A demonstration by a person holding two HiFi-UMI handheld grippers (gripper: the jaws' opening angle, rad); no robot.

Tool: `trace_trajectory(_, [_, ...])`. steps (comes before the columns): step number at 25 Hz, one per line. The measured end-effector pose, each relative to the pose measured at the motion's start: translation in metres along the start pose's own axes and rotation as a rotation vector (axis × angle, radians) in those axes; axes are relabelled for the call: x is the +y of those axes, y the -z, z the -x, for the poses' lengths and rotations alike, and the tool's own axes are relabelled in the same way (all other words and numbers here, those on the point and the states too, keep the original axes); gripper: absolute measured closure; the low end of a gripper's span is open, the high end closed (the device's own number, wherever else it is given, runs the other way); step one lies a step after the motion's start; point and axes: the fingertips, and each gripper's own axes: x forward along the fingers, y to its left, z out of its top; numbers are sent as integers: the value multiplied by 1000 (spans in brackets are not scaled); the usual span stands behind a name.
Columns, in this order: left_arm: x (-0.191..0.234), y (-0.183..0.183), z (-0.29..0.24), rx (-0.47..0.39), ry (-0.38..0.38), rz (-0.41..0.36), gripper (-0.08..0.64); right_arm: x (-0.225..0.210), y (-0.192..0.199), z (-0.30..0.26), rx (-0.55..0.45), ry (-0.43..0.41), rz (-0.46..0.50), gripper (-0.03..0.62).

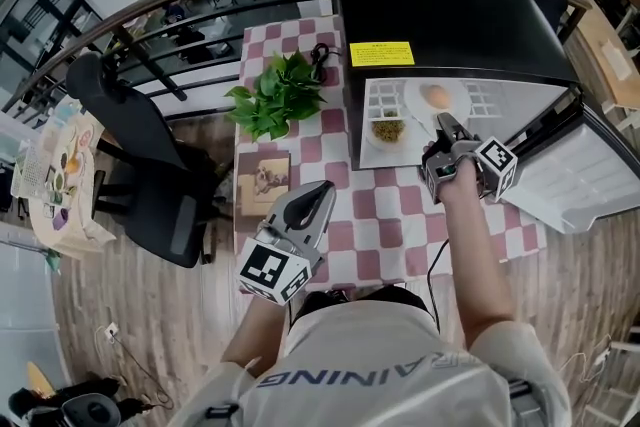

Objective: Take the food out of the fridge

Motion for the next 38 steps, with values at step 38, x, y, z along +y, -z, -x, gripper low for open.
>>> trace_trajectory(38, [-92,25,-56,74,328,-24,552,-119,-36,211,-165,73,-32,557])
